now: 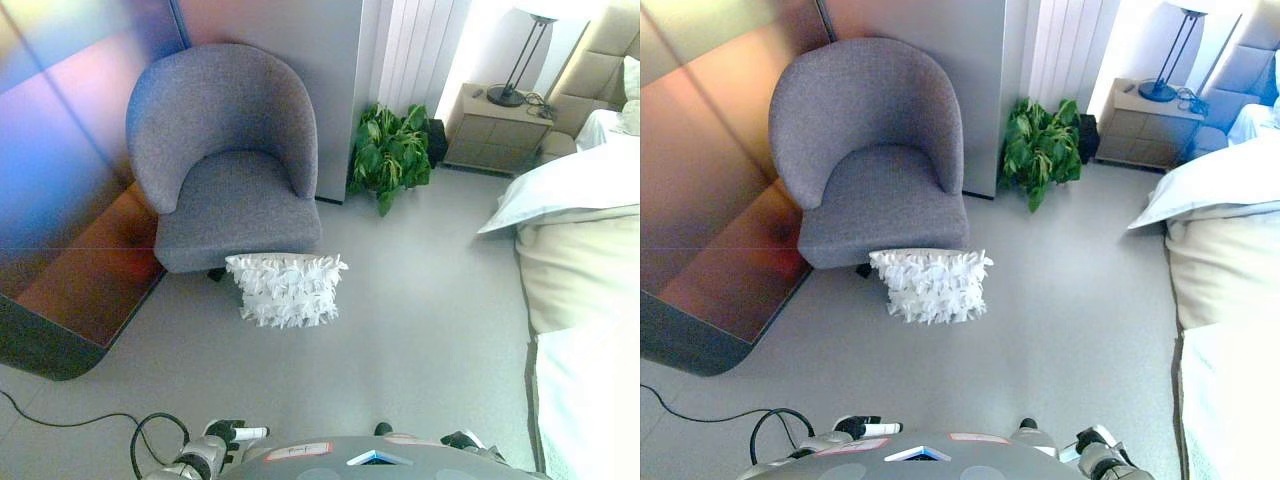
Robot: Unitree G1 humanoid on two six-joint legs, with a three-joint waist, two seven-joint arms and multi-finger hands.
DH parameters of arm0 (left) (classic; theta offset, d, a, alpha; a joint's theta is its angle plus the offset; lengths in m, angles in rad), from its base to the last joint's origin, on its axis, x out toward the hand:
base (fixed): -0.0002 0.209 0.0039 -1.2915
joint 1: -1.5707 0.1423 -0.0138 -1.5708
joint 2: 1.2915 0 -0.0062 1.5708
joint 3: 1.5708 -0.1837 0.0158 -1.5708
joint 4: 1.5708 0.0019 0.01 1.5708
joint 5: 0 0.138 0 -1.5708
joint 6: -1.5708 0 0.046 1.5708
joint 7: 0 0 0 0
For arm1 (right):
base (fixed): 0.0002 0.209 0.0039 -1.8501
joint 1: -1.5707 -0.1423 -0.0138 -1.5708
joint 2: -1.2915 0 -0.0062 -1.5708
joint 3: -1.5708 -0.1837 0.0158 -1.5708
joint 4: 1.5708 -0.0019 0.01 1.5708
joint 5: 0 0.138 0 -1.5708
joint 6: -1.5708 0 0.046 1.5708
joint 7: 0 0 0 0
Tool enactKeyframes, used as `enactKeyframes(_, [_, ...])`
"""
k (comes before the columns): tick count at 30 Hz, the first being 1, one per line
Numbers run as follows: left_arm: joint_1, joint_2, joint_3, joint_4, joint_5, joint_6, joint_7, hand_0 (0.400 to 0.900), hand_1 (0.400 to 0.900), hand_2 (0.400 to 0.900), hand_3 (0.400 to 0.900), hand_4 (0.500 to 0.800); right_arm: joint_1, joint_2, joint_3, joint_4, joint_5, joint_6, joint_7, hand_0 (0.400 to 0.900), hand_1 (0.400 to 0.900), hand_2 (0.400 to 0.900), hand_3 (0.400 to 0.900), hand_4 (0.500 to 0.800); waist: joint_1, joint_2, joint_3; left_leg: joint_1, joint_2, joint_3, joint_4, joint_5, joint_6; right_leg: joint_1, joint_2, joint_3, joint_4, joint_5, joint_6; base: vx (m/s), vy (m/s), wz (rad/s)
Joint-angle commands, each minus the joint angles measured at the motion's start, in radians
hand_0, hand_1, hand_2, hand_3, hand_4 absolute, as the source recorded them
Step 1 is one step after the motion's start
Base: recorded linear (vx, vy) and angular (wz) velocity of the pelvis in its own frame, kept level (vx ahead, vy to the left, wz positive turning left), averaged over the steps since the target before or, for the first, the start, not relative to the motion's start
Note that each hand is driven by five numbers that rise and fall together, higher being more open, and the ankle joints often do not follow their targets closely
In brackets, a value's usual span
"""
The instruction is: Pick up the pillow and put it on the sofa.
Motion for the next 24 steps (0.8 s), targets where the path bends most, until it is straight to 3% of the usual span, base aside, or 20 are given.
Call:
enactKeyframes(1, [-0.058, 0.005, -0.053, 0.063, 0.023, 0.049, 0.015, 0.9, 0.9, 0.9, 0.9, 0.8, -0.109, 0.025, 0.03, 0.031, 0.058, -0.001, -0.039, 0.9, 0.9, 0.9, 0.9, 0.8, -0.011, -0.023, 0.071, -0.021, 0.026, 0.003, 0.014, -0.017, 0.034, -0.006, -0.032, 0.008, 0.144, -0.134, 0.03, -0.06, -0.2, -0.03])
enactKeyframes(4, [-0.072, 0.006, -0.048, 0.056, -0.04, 0.064, 0.039, 0.9, 0.9, 0.9, 0.9, 0.8, -0.12, 0.016, 0.034, 0.029, 0.072, -0.002, -0.03, 0.9, 0.9, 0.9, 0.9, 0.8, -0.022, -0.027, 0.095, -0.046, 0.047, -0.015, 0.077, -0.026, 0.028, -0.039, -0.007, 0.035, 0.169, -0.148, 0.005, -0.03, -0.219, -0.1])
enactKeyframes(6, [-0.063, 0.002, -0.025, 0.052, -0.077, 0.069, 0.056, 0.9, 0.9, 0.9, 0.9, 0.8, -0.12, 0.006, 0.033, 0.025, 0.056, -0.002, -0.018, 0.9, 0.9, 0.9, 0.9, 0.8, -0.025, -0.044, 0.114, -0.093, 0.056, -0.023, 0.237, -0.04, 0.023, -0.052, 0.0, 0.042, 0.189, -0.152, -0.023, 0.04, -0.234, -0.28])
enactKeyframes(8, [-0.052, -0.005, -0.003, 0.053, -0.103, 0.058, 0.059, 0.9, 0.9, 0.9, 0.9, 0.8, -0.118, -0.009, 0.039, 0.018, 0.031, 0.013, -0.001, 0.9, 0.9, 0.9, 0.9, 0.8, -0.011, -0.052, 0.142, -0.191, 0.051, -0.071, 0.428, 0.012, 0.023, -0.053, 0.01, 0.048, 0.199, -0.157, -0.055, 0.09, -0.18, -0.52])
enactKeyframes(10, [-0.042, -0.015, 0.004, 0.05, -0.132, 0.058, 0.052, 0.9, 0.9, 0.9, 0.9, 0.8, -0.117, -0.025, 0.049, 0.013, 0.008, 0.039, 0.016, 0.9, 0.9, 0.9, 0.9, 0.8, 0.009, -0.04, 0.171, -0.281, 0.042, -0.106, 0.471, 0.077, 0.019, -0.04, 0.026, 0.066, 0.21, -0.169, -0.068, 0.18, -0.023, -0.49])
enactKeyframes(14, [-0.013, -0.019, 0.016, 0.054, -0.124, 0.052, 0.008, 0.9, 0.9, 0.9, 0.9, 0.8, -0.115, -0.051, 0.021, 0.047, -0.018, 0.027, 0.039, 0.9, 0.9, 0.9, 0.9, 0.8, 0.05, 0.019, 0.199, -0.336, 0.097, -0.077, 0.224, 0.238, -0.038, 0.045, 0.043, 0.052, 0.2, -0.224, -0.048, 0.36, 0.165, -0.16])
enactKeyframes(16, [0.005, -0.017, 0.021, 0.061, -0.104, 0.06, -0.006, 0.9, 0.9, 0.9, 0.9, 0.8, -0.11, -0.06, 0.016, 0.05, -0.011, 0.017, 0.047, 0.9, 0.9, 0.9, 0.9, 0.8, 0.079, 0.026, 0.202, -0.372, 0.12, -0.077, 0.083, 0.29, -0.055, 0.116, 0.04, 0.062, 0.179, -0.255, -0.04, 0.55, 0.155, -0.27])
enactKeyframes(21, [0.035, -0.009, 0.049, 0.071, -0.094, 0.065, -0.018, 0.9, 0.9, 0.9, 0.9, 0.8, -0.089, -0.073, 0.001, 0.04, -0.042, -0.033, 0.054, 0.9, 0.9, 0.9, 0.9, 0.8, 0.114, 0.04, 0.178, -0.465, 0.184, -0.001, 0.011, 0.298, -0.079, 0.252, 0.011, 0.07, 0.206, -0.405, -0.017, 0.56, 0.191, -0.33])
enactKeyframes(23, [0.039, -0.006, 0.071, 0.074, -0.102, 0.067, -0.014, 0.9, 0.9, 0.9, 0.9, 0.8, -0.094, -0.065, 0.003, 0.046, -0.056, -0.037, 0.055, 0.9, 0.9, 0.9, 0.9, 0.8, 0.123, 0.033, 0.162, -0.459, 0.168, 0.021, 0.013, 0.24, -0.06, 0.277, -0.02, 0.073, 0.227, -0.414, 0.007, 0.61, 0.278, -0.38])
enactKeyframes(24, [0.043, 0.001, 0.083, 0.08, -0.101, 0.065, -0.01, 0.9, 0.9, 0.9, 0.9, 0.8, -0.1, -0.053, 0.004, 0.05, -0.064, -0.029, 0.056, 0.9, 0.9, 0.9, 0.9, 0.8, 0.138, 0.024, 0.15, -0.451, 0.153, -0.007, 0.039, 0.24, -0.054, 0.305, -0.036, 0.093, 0.234, -0.415, 0.023, 0.64, 0.269, -0.41])
